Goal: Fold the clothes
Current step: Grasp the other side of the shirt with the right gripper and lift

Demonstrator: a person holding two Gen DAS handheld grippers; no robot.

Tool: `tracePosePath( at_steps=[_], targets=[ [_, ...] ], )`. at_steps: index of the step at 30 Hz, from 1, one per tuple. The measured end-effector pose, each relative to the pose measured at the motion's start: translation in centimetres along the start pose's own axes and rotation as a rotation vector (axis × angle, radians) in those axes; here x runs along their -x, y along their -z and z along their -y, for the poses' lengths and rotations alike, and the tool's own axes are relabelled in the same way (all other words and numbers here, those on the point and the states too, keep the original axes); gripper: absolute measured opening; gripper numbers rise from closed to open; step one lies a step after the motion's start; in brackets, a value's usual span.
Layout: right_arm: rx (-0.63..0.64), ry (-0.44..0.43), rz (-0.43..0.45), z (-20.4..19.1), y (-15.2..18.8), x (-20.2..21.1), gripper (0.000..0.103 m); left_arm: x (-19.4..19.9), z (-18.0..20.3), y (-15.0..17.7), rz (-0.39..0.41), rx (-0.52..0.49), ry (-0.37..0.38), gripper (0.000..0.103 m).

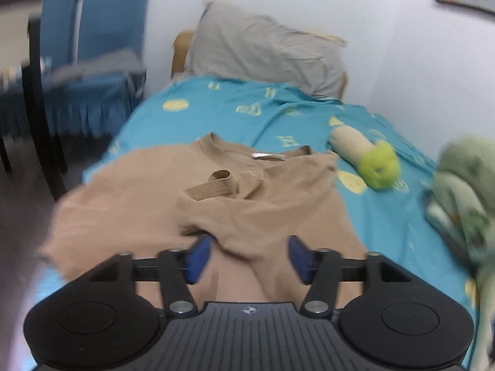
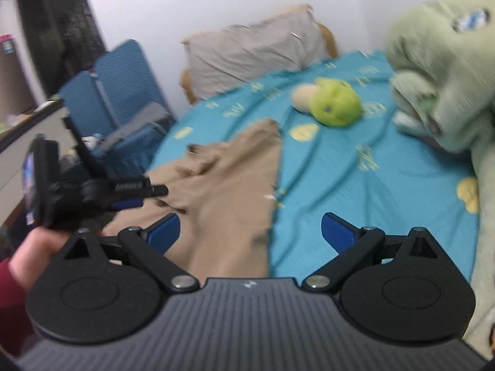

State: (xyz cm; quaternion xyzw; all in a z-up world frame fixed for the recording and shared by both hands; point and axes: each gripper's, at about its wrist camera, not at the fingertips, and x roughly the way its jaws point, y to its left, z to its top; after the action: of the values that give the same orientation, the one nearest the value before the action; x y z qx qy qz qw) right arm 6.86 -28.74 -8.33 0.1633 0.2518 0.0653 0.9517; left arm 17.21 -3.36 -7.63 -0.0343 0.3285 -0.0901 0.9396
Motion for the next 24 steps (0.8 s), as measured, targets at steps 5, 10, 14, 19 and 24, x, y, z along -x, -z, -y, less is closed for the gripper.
tracePosePath(
  at_steps=[5,10,14,19,24],
  targets=[
    [0.109,0.007,0.059,-2.4,-0.1,1.9,0.048,8.4,1.1,3.0,0.019,-0.036,0.007,0.084],
    [0.154,0.025,0.069,-3.7,0.4,3.5,0.016,15.7,2.0,5.5,0.116,-0.053,-0.019,0.103],
    [0.159,0.043,0.089,-4.0,0.8,4.8,0.048,18.2,1.8,7.2,0.139,-0.049,-0.028,0.103],
    [0.138,0.008,0.111,-4.1,1.1,6.1,0.103,19.5,1.2,8.2,0.134,-0.037,-0.038,0.103],
    [0.191,0.026,0.111,-5.1,1.6,6.3,0.103,20.0,0.2,7.7,0.124,-0.041,-0.049,0.103]
  ],
)
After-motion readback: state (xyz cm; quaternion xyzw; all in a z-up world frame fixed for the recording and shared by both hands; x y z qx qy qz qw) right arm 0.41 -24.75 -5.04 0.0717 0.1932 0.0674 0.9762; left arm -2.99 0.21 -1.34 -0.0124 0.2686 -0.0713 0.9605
